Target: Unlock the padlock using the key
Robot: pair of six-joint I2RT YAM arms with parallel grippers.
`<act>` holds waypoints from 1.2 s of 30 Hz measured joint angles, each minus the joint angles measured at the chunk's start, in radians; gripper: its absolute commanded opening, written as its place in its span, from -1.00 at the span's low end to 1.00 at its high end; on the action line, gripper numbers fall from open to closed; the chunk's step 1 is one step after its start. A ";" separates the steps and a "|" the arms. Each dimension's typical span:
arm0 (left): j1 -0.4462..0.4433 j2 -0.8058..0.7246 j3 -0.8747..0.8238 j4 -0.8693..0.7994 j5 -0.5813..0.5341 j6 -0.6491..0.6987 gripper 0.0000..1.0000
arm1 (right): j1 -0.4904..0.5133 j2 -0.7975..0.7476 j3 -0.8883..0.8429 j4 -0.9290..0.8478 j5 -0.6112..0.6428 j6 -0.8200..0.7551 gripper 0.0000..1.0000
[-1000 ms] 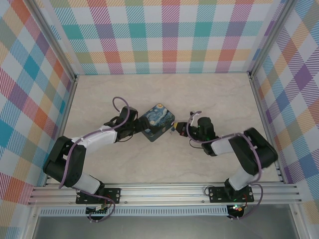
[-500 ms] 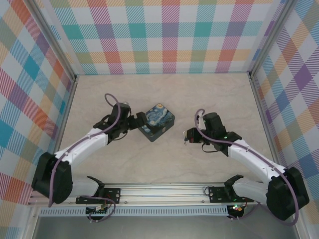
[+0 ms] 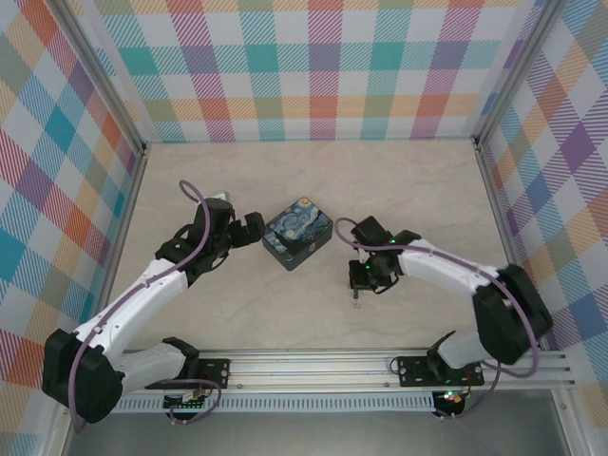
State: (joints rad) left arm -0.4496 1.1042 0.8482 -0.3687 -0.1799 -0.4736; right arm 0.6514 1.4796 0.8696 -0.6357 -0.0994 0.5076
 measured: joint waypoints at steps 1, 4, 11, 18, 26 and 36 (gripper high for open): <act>0.001 -0.005 0.000 -0.003 -0.006 0.003 1.00 | 0.004 0.028 0.011 0.005 0.002 0.000 -0.97; 0.002 -0.018 0.000 -0.005 -0.023 0.018 1.00 | 0.008 0.093 0.032 0.010 0.002 0.000 -0.96; 0.002 -0.029 0.000 -0.003 -0.044 0.027 1.00 | 0.010 0.115 0.047 0.040 0.006 -0.002 -0.58; 0.003 -0.029 0.000 0.002 -0.050 0.027 1.00 | 0.010 0.089 0.047 0.043 0.033 -0.010 -0.23; 0.006 -0.070 0.000 0.000 -0.096 0.027 1.00 | -0.042 -0.150 0.045 0.047 0.100 -0.071 0.02; 0.026 -0.174 -0.127 0.031 -0.300 0.083 1.00 | -0.240 -0.465 -0.126 0.205 0.189 -0.284 0.51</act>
State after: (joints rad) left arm -0.4232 0.9306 0.7216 -0.3378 -0.4797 -0.3908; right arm 0.4114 1.0149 0.7437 -0.4305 0.0895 0.2234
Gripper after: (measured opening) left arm 0.997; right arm 0.693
